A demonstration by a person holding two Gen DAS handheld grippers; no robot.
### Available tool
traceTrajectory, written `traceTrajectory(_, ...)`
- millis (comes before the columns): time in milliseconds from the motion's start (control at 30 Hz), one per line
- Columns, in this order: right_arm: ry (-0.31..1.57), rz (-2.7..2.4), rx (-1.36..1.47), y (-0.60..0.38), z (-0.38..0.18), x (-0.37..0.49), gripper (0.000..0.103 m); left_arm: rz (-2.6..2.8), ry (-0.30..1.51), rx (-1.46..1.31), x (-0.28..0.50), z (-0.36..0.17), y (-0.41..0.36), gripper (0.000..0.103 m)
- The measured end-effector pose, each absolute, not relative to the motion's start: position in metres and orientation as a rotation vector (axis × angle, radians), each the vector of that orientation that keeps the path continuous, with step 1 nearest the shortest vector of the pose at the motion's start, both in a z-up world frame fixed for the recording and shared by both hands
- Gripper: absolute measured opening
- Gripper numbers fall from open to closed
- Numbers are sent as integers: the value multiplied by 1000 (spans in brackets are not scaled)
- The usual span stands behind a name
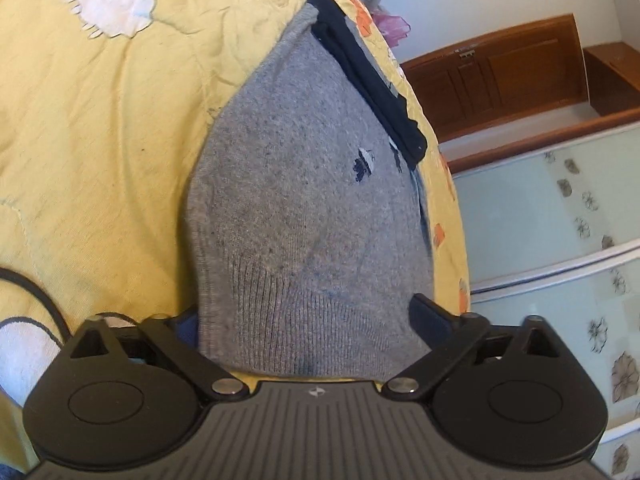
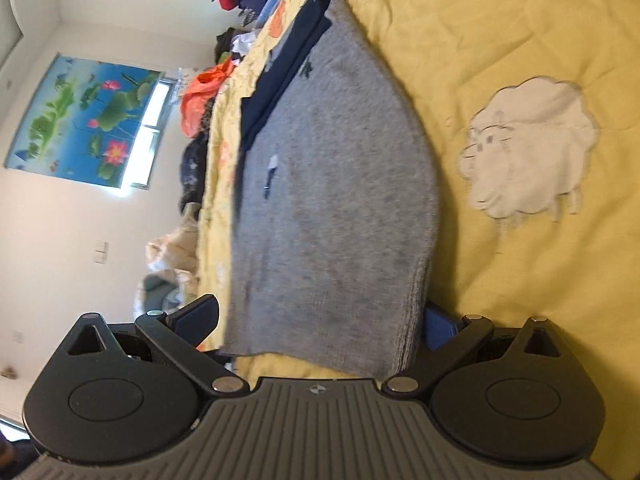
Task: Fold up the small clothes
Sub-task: 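Grasp the sweater hem with both grippers and lift it toward the collar, then lay the hem over the navy collar band and open both grippers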
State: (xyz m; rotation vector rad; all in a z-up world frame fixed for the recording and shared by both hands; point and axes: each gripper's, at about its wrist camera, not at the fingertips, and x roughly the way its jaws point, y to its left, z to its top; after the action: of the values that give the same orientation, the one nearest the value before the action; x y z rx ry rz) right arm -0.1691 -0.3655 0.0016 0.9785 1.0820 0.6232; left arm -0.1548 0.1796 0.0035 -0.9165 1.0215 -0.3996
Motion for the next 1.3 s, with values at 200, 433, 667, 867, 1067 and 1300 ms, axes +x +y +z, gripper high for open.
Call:
traceTrajectory(200, 1140, 616, 943, -360, 1, -160, 77, -368, 1065, -898, -152, -2, 186, 53)
traceTrajectory(433, 1182, 535, 980, -371, -23, -168, 15, -321, 1122, -788, -147, -6, 183, 5)
traceTrajectory(667, 1094, 588, 967, -369, -13, -160, 15, -374, 1064, -661, -140, 24, 178, 5)
traceTrajectory(867, 929, 668, 946, -375, 30, -117, 15, -436, 895, -638, -109, 76, 181, 5)
traceTrajectory(1067, 721, 740, 951, -375, 74, -31, 15, -464, 722, -622, -48, 114, 171, 5)
traceTrajectory(1300, 678, 683, 974, -372, 81, 100, 15, -446, 618, -637, 65, 133, 165, 5)
